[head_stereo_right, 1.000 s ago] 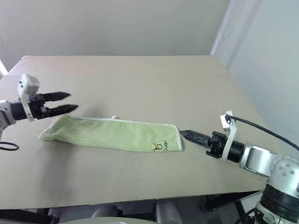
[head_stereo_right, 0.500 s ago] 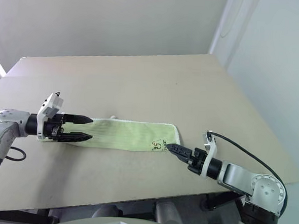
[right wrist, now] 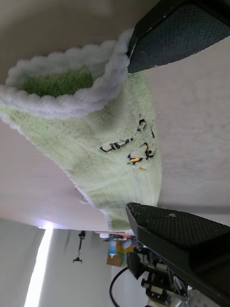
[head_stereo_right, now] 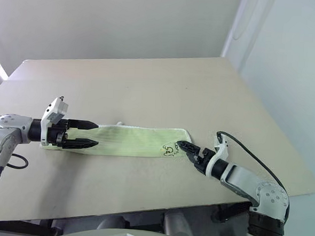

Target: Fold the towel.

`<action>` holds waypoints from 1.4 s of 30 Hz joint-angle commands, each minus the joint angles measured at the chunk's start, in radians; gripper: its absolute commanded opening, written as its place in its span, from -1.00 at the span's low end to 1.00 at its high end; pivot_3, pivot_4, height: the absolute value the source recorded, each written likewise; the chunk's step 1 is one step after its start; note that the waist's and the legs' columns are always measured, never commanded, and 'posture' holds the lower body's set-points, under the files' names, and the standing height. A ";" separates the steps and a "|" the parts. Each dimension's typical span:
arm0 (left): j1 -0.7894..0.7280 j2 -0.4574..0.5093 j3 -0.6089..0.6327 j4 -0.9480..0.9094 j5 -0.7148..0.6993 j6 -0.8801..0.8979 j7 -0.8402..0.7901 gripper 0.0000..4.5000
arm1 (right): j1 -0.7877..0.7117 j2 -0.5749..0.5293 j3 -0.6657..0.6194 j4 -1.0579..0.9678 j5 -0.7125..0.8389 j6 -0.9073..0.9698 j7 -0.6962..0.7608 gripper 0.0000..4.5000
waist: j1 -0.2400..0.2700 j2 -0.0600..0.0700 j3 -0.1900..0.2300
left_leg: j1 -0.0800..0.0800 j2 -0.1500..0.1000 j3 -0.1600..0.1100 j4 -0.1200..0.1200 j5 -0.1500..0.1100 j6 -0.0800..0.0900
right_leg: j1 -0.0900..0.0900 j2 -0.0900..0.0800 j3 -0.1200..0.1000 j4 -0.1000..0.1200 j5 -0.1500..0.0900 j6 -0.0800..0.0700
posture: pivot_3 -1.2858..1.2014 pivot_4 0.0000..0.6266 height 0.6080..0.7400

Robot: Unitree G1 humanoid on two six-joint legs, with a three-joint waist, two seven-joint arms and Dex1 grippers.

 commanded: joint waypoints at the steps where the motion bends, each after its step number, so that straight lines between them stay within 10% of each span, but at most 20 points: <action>1: -0.006 0.008 0.018 -0.003 0.000 -0.017 0.003 0.74 | 0.051 -0.056 0.024 -0.051 0.086 -0.044 -0.040 0.99 | 0.002 0.000 0.000 | 0.000 0.000 0.000 0.000 0.000 0.000 | 0.000 0.000 0.000 0.000 0.000 0.000 | 0.03 -1.00 0.57; 30: -0.057 -0.025 -0.004 0.036 0.022 -0.029 0.037 0.74 | -0.100 0.044 0.240 0.062 0.035 -0.287 -0.146 0.99 | -0.058 -0.004 -0.002 | 0.002 0.015 0.002 0.000 0.000 0.000 | -0.001 0.014 0.002 0.000 0.002 -0.003 | 0.03 -1.00 0.57; 42: -0.054 -0.033 -0.002 0.048 0.032 -0.052 0.061 0.74 | -0.131 0.034 0.222 0.039 -0.039 -0.264 -0.127 -0.69 | -0.049 0.000 0.000 | -0.004 0.013 0.002 -0.002 -0.001 0.001 | -0.013 0.014 0.003 0.002 0.002 -0.004 | 0.03 -1.00 0.57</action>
